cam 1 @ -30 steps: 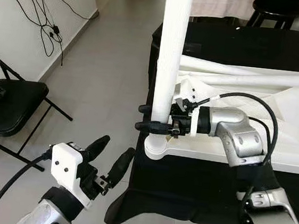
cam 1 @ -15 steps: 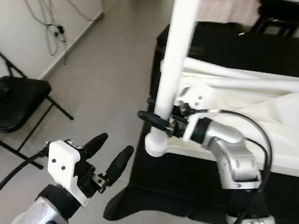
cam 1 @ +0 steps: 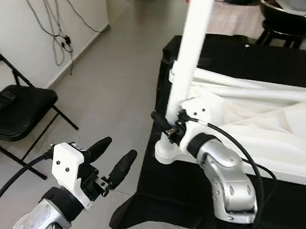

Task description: Building children table

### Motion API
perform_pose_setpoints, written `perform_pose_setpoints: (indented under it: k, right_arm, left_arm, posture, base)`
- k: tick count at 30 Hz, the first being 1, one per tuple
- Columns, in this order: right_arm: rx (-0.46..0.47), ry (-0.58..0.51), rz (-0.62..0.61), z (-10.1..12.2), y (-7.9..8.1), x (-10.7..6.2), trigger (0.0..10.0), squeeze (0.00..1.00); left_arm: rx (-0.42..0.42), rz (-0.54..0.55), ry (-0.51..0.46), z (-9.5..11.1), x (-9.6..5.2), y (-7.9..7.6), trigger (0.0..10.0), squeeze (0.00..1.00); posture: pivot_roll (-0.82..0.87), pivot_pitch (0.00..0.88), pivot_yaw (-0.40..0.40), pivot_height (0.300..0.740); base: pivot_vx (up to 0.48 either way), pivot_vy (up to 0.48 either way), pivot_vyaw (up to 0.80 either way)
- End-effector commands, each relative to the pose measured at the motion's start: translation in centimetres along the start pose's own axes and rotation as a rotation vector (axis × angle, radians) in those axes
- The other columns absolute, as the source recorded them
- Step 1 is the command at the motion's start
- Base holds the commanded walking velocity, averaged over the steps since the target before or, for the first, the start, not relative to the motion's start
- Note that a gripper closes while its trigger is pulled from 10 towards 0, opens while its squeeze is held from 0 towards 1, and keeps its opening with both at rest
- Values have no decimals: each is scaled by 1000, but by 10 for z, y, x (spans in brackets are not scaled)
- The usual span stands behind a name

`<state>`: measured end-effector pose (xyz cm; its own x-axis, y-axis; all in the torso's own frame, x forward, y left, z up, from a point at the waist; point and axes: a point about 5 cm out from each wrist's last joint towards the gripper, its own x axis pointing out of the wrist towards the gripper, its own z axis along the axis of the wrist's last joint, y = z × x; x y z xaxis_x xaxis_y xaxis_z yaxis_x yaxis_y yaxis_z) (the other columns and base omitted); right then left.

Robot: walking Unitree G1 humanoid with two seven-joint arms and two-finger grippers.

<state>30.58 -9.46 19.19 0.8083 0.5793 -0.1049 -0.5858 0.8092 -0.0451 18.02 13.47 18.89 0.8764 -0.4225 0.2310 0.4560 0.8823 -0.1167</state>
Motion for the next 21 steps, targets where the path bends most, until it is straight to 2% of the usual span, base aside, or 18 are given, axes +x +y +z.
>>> perform_pose_setpoints:
  k: [1, 2, 3, 4, 8, 9, 12, 13, 16, 18, 19, 20, 21]
  right_arm:
    - [37, 32, 25, -7, 4, 2, 10000, 1000]
    - [61, 0, 87, -3, 11, 6, 10000, 1000]
    - [61, 0, 87, -3, 11, 6, 10000, 1000]
    - [56, -44, 213, 6, 15, 8, 10000, 1000]
    - [56, -44, 213, 6, 15, 8, 10000, 1000]
    - [-7, -68, 369, 14, 17, 6, 10000, 1000]
    - [-7, -68, 369, 14, 17, 6, 10000, 1000]
    - [-105, -63, 527, 18, 13, 3, 10000, 0]
    - [-105, -63, 527, 18, 13, 3, 10000, 0]
    - [-221, -3, 755, 23, -1, 5, 10000, 0]
    - [-239, 14, 808, 25, -6, 6, 10000, 0]
    - [-239, 14, 808, 25, -6, 6, 10000, 0]
    - [-226, 15, 848, 28, -7, 8, 7490, 0]
  left_arm:
    - [12, 16, 9, -2, -2, 3, 10000, 0]
    - [10, 15, 9, -1, -3, 3, 10000, 0]
    - [10, 15, 9, -1, -3, 3, 10000, 0]
    - [9, 11, 9, -1, -3, 3, 10000, 0]
    - [9, 11, 9, -1, -3, 3, 10000, 0]
    - [7, 9, 10, -1, -4, 2, 10000, 0]
    - [7, 9, 10, -1, -4, 2, 10000, 0]
    - [5, 6, 10, -1, -4, 1, 10000, 0]
    - [5, 6, 10, -1, -4, 1, 10000, 0]
    - [2, 5, 12, 0, -5, -2, 10000, 0]
    - [1, 5, 13, 0, -5, -2, 10000, 0]
    - [1, 5, 13, 0, -5, -2, 10000, 0]
    - [0, 5, 14, 0, -6, -3, 10000, 0]
  posture:
    - [-23, 145, 27, 740]
    - [-25, 149, 30, 740]
    - [-25, 149, 30, 740]
    - [-19, 154, 34, 740]
    - [-19, 154, 34, 740]
    - [-19, 154, 35, 740]
    - [-19, 154, 35, 740]
    - [-10, 153, 32, 740]
    - [-10, 153, 32, 740]
    - [9, 157, 33, 740]
    - [9, 157, 33, 740]
    - [9, 157, 33, 740]
    - [10, 162, 35, 740]
  base:
    - [0, 0, 0]
    - [0, 0, 0]
    - [0, 0, 0]
    - [0, 0, 0]
    - [0, 0, 0]
    - [0, 0, 0]
    - [0, 0, 0]
    - [0, 0, 0]
    - [0, 0, 0]
    - [0, 0, 0]
    - [0, 0, 0]
    - [0, 0, 0]
    - [0, 0, 0]
